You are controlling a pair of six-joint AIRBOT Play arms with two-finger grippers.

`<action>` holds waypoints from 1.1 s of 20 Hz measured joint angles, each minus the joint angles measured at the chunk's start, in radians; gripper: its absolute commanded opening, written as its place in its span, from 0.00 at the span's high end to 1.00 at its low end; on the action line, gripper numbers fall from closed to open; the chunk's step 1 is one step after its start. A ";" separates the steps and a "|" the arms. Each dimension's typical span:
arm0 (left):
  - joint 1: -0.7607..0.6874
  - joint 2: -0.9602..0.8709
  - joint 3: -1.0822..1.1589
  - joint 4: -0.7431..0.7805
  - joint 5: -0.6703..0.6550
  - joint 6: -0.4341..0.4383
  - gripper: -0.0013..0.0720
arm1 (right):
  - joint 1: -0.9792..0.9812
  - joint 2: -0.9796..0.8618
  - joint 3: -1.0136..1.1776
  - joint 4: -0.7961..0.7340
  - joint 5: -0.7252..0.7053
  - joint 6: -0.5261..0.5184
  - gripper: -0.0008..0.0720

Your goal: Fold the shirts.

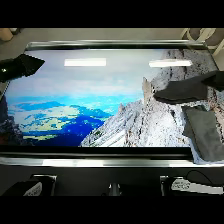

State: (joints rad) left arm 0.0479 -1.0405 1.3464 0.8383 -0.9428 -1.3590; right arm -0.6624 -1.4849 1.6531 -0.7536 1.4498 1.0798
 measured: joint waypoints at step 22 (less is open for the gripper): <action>0.000 0.000 0.000 0.000 0.014 0.050 0.95 | -0.370 0.213 -0.268 -0.618 0.334 0.001 0.95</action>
State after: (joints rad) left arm 0.0479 -1.0405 1.3464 0.8383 -0.9283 -1.3090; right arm -1.0328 -1.2716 1.3849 -1.3712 1.7840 1.0805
